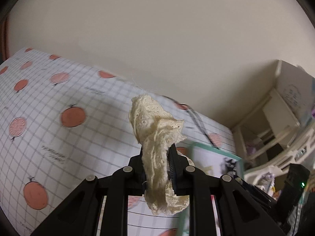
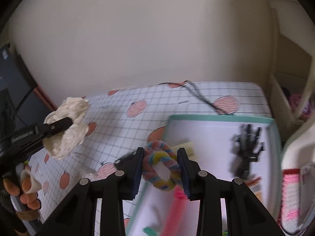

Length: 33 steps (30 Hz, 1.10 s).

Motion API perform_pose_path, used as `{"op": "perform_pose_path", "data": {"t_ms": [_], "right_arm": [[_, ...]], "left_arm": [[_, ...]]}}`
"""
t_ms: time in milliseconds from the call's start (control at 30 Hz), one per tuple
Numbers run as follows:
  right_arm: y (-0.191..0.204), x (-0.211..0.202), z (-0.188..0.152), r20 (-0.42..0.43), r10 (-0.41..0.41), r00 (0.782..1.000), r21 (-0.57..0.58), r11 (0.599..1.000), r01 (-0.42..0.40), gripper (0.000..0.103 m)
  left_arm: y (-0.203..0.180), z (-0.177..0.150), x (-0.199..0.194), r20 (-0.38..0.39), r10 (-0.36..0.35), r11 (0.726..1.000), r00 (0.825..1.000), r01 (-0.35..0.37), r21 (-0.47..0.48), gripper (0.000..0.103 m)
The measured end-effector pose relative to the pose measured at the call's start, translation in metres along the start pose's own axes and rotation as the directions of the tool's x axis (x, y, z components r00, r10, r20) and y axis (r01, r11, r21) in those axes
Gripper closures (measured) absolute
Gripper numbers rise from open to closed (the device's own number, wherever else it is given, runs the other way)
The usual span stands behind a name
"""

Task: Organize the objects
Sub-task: 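Close the left tool on the lace pouch while the right tool grasps the scrunchie and lifts, then lower the lace pouch into the tray with the left tool while the right tool lowers the scrunchie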

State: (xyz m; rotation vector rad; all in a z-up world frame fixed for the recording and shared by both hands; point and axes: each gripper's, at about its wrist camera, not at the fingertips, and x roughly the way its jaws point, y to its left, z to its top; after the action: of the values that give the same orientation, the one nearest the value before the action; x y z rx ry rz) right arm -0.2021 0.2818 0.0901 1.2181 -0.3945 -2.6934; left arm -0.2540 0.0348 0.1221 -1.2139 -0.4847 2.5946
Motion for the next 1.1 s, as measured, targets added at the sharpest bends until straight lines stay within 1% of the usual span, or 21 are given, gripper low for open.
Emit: {"op": "perform_pose_path", "data": {"t_ms": [167,267,400,567,633,800,933,1100], "right_arm": [[-0.028,-0.013,0.004,0.024,-0.045,0.999,0.049,0.998,0.044,0.067],[-0.042,-0.017,0.006,0.033,-0.068,0.997,0.076,0.995,0.065,0.067],[-0.053,-0.018,0.005,0.027,-0.101,0.995,0.092,0.991,0.098,0.067],[-0.062,-0.008,0.000,-0.003,-0.121,0.993,0.105,0.987,0.121,0.067],[-0.062,-0.001,-0.002,-0.023,-0.131,0.991,0.098,0.986,0.132,0.067],[-0.060,0.012,-0.008,-0.057,-0.147,0.988,0.081,0.985,0.151,0.066],[-0.059,0.019,-0.011,-0.070,-0.148,0.986,0.075,0.985,0.154,0.066],[-0.055,0.023,-0.013,-0.084,-0.159,0.984,0.064,0.984,0.164,0.066]], "left_arm": [[-0.037,-0.010,0.005,-0.013,-0.074,0.995,0.997,0.074,0.073,0.083],[-0.057,-0.021,0.013,-0.045,-0.119,0.986,0.992,0.123,0.110,0.083],[-0.080,-0.039,0.029,-0.100,-0.144,0.974,0.985,0.159,0.161,0.083],[-0.100,-0.063,0.049,-0.167,-0.138,0.961,0.976,0.173,0.214,0.083],[-0.103,-0.073,0.060,-0.189,-0.121,0.959,0.975,0.163,0.230,0.083],[-0.101,-0.089,0.083,-0.257,-0.087,0.965,0.962,0.146,0.219,0.083],[-0.100,-0.094,0.089,-0.275,-0.052,0.966,0.960,0.118,0.232,0.083],[-0.099,-0.093,0.089,-0.278,-0.040,0.966,0.960,0.109,0.234,0.081]]}}
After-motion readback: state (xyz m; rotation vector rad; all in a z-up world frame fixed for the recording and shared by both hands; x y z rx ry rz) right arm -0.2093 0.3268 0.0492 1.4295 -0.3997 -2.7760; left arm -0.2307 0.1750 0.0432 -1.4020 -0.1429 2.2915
